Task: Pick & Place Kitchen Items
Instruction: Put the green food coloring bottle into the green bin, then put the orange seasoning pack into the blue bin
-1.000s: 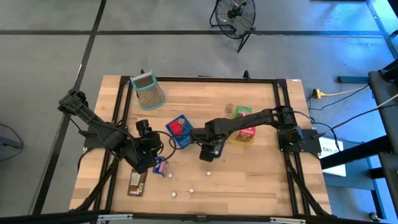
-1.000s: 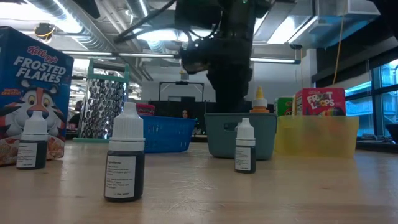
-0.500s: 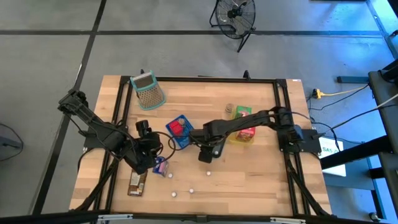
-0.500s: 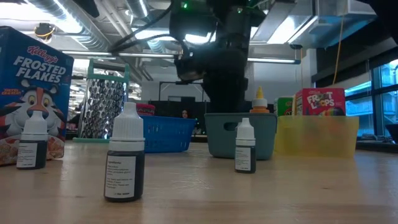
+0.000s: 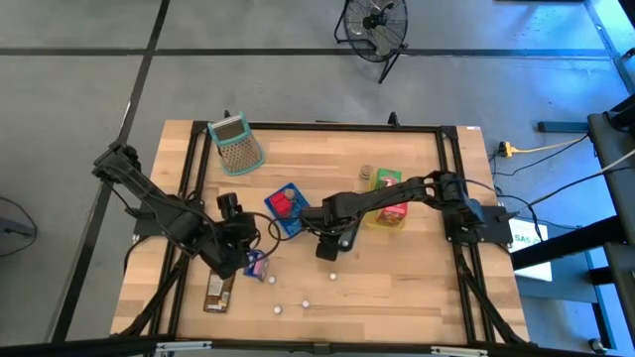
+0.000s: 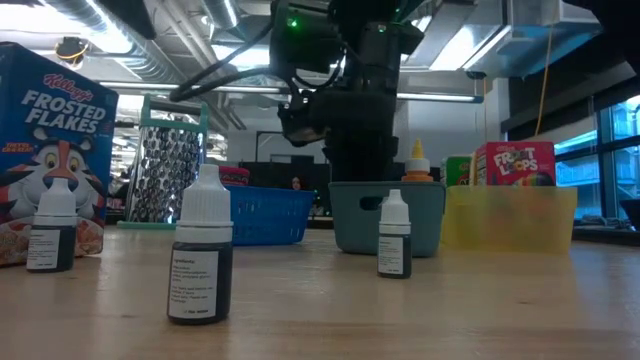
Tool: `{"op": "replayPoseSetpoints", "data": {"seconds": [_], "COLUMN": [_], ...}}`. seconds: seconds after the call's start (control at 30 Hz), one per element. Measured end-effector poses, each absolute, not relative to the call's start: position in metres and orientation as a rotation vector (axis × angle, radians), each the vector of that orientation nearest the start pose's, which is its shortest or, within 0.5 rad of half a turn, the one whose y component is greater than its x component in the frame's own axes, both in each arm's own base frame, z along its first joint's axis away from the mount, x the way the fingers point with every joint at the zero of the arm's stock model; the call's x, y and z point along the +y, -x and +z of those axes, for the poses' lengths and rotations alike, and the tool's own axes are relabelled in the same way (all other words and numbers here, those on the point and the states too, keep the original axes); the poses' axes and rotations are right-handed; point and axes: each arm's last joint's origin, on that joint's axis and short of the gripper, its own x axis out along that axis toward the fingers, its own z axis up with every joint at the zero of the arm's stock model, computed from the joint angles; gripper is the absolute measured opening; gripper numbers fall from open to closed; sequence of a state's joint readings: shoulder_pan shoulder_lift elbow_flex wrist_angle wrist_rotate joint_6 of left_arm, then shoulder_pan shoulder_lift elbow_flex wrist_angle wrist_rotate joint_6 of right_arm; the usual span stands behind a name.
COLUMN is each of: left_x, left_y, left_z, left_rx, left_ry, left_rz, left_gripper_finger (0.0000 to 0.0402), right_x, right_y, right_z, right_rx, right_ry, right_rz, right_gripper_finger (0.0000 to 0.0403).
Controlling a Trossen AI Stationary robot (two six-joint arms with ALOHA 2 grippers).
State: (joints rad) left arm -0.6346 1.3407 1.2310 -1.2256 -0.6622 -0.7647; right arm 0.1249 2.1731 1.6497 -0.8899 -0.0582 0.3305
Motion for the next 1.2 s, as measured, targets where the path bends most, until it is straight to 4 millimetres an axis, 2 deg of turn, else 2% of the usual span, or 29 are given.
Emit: {"op": "replayPoseSetpoints", "data": {"seconds": [0.17,0.63,0.93,1.2], "left_x": [-0.1208,-0.1225,-0.1226,-0.1227], "left_y": [-0.1941,-0.1956,-0.1956,-0.1958], "left_z": [0.2925,0.2928,0.2928,0.2929], "left_rx": [0.985,0.975,0.976,0.974], "left_ry": [-0.148,-0.143,-0.143,-0.141], "left_rz": [0.418,0.399,0.397,0.396], "left_gripper_finger": [0.0239,0.0239,0.0239,0.0239], "right_x": [0.0561,0.0563,0.0562,0.0552], "right_y": [-0.4233,-0.4237,-0.4237,-0.4245], "right_z": [0.1552,0.1553,0.1554,0.1555], "right_rx": [1.43,1.429,1.428,1.413], "right_ry": [-0.249,-0.26,-0.262,-0.26], "right_rz": [-0.046,-0.04,-0.043,-0.09], "right_gripper_finger": [0.0087,0.0103,0.0147,0.0153]}}
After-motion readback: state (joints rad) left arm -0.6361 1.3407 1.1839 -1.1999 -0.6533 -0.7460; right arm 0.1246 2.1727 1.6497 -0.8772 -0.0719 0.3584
